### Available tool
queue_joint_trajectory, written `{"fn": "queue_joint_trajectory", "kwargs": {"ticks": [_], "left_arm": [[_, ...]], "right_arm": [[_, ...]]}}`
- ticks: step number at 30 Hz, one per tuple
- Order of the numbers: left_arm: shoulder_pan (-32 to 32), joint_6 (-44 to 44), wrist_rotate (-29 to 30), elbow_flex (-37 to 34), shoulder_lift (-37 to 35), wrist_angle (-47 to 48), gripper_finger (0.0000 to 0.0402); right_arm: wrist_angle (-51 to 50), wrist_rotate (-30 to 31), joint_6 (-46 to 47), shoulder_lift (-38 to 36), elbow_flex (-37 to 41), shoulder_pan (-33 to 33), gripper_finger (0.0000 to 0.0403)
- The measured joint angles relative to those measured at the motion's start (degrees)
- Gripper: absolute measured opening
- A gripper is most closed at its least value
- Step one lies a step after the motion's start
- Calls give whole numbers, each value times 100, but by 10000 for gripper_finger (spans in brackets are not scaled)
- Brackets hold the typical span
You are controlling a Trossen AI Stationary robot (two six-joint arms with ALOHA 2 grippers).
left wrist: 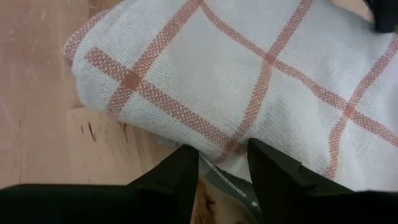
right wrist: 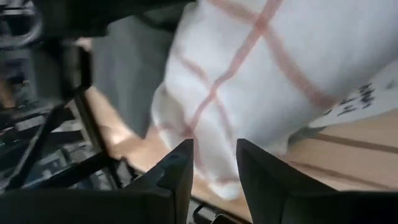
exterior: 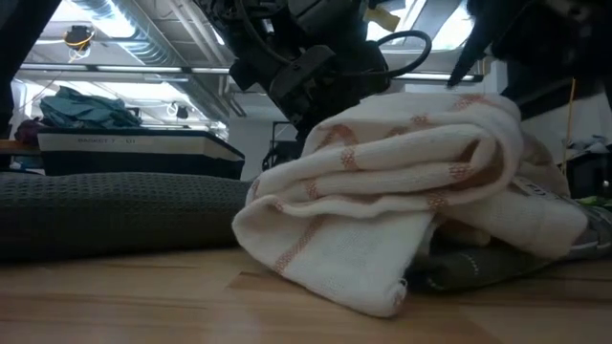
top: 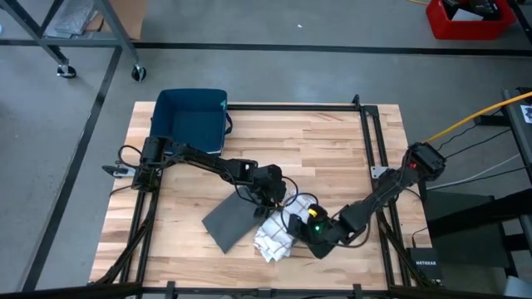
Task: Fold towel
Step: Stack the stacked towels on top of the gray towel
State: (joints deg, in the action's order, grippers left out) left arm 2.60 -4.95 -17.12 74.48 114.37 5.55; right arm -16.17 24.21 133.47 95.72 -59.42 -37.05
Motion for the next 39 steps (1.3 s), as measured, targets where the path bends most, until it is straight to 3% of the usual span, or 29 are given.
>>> {"fn": "queue_joint_trajectory", "kwargs": {"ticks": [4,8,14,22,39], "left_arm": [[-3,-72,0,0,1,0,129],[-1,-149,0,0,1,2,129],[-1,-151,0,-2,1,-4,129],[-1,-151,-2,-2,1,-4,129],[-1,-149,-2,-2,1,-1,129]], "right_arm": [[-185,-710,143,109,0,224,116],[-88,-1025,277,352,0,297,110],[-24,-1176,302,468,-178,298,110],[-980,-1355,303,466,-622,296,110],[-1842,-1781,324,466,-669,296,110]]}}
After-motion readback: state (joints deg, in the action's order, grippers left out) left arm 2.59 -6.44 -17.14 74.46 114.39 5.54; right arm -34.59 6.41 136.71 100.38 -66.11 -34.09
